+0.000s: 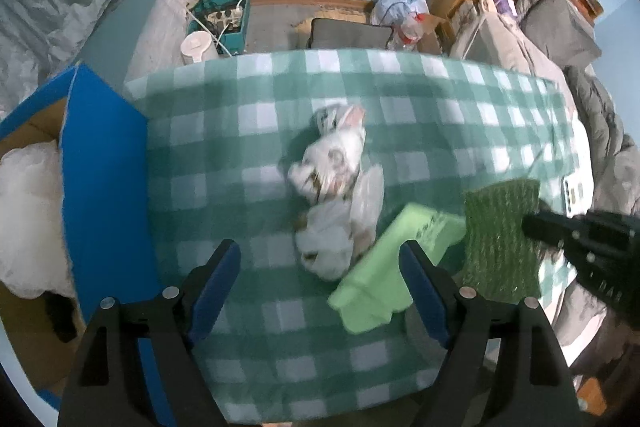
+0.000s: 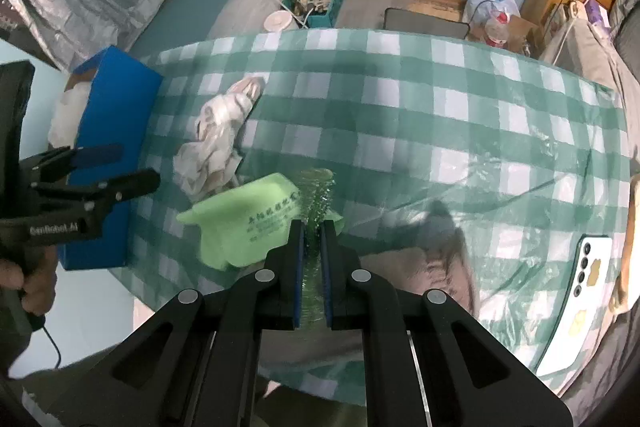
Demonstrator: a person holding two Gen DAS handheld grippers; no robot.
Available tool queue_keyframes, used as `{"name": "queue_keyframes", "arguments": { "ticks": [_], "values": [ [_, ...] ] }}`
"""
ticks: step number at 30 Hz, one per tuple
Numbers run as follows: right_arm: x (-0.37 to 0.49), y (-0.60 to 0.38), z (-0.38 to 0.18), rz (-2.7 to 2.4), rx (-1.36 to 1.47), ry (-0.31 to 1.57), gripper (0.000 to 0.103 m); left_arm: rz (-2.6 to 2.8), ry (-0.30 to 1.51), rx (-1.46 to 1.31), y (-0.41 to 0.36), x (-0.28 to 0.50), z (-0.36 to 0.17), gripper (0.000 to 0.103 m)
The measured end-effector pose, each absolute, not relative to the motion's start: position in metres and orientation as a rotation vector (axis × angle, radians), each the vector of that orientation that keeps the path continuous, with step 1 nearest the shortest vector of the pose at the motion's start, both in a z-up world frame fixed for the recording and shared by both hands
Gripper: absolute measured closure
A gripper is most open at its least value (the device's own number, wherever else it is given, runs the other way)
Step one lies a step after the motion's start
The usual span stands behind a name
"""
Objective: Organize soft objects
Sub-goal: 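Grasp the white crumpled bag with the left tool while the right lifts the scrubber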
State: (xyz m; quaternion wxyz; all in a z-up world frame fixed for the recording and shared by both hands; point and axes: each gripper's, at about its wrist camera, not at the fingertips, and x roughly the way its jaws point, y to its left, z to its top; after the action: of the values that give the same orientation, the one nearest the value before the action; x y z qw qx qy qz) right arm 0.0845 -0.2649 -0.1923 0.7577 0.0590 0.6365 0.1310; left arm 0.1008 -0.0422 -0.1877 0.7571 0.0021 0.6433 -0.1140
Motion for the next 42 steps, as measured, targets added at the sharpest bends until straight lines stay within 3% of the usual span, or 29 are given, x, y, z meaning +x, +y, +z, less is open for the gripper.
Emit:
{"name": "queue_keyframes", "arguments": {
  "ticks": [14,15,16,18,31,35,36,38,40,42],
  "values": [
    [0.107,-0.284,-0.203,0.309,0.2,1.436,0.095,-0.199,1.458,0.066,-0.074,0.136,-0.23,0.016],
    [0.107,-0.284,-0.205,0.302,0.198,1.442,0.088,-0.195,1.46,0.066,-0.074,0.137,-0.231,0.016],
    [0.107,-0.283,-0.207,0.287,0.186,1.451,0.067,-0.188,1.463,0.067,-0.074,0.14,-0.233,0.016],
    [0.106,-0.283,-0.21,0.257,0.18,1.453,0.039,-0.179,1.473,0.071,-0.074,0.144,-0.237,0.016],
    [0.112,-0.255,-0.245,0.223,0.074,1.534,0.039,-0.168,1.525,0.119,-0.08,0.146,-0.258,0.017],
    [0.111,-0.254,-0.254,0.211,0.056,1.55,0.04,-0.187,1.552,0.129,-0.08,0.143,-0.263,0.038],
    [0.11,-0.254,-0.255,0.21,0.056,1.548,0.043,-0.189,1.561,0.138,-0.08,0.142,-0.265,0.044],
    [0.11,-0.254,-0.256,0.213,0.06,1.551,0.059,-0.194,1.552,0.15,-0.079,0.139,-0.263,0.052],
    [0.108,-0.256,-0.258,0.213,0.07,1.56,0.082,-0.203,1.545,0.152,-0.077,0.136,-0.261,0.056],
    [0.107,-0.257,-0.259,0.215,0.076,1.56,0.092,-0.211,1.536,0.143,-0.075,0.134,-0.258,0.061]
  ]
}}
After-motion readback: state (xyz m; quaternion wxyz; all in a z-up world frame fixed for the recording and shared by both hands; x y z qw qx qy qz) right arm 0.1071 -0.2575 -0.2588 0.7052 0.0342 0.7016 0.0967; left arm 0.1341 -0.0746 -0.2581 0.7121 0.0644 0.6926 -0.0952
